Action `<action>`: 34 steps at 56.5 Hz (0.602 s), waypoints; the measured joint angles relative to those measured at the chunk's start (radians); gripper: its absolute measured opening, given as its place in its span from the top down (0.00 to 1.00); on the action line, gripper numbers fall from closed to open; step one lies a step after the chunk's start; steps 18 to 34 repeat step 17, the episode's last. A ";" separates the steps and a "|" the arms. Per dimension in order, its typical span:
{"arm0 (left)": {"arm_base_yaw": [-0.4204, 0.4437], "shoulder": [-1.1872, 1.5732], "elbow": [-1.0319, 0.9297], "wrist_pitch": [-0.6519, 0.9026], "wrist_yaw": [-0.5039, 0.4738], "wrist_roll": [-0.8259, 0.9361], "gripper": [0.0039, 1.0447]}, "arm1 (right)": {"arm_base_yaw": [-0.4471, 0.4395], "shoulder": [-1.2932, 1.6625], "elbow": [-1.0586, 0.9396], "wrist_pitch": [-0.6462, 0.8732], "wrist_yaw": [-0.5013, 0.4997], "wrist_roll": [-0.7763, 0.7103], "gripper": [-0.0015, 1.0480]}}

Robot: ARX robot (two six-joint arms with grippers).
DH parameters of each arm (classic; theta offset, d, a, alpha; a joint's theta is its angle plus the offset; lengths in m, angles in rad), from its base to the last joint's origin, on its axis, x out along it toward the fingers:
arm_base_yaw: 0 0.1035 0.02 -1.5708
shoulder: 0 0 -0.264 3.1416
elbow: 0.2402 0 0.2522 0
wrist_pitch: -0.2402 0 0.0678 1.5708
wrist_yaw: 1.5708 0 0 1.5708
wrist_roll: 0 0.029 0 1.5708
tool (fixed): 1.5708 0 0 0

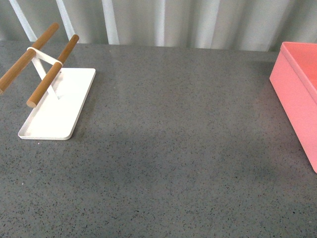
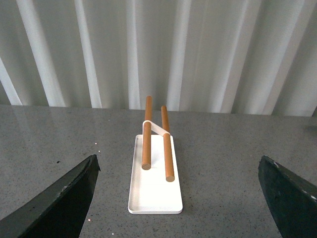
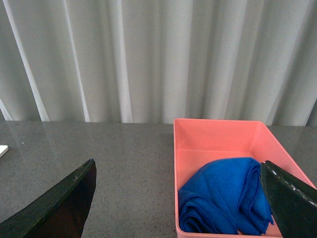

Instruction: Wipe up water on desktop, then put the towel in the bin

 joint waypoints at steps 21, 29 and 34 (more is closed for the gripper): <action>0.000 0.000 0.000 0.000 0.000 0.000 0.06 | 0.000 0.000 0.000 0.000 0.000 0.000 0.07; 0.000 0.000 0.000 0.000 0.000 0.000 0.06 | 0.000 0.000 0.000 0.000 0.000 0.000 0.07; 0.000 0.000 0.000 0.000 0.000 0.000 0.06 | 0.000 0.000 0.000 0.000 0.000 0.000 0.07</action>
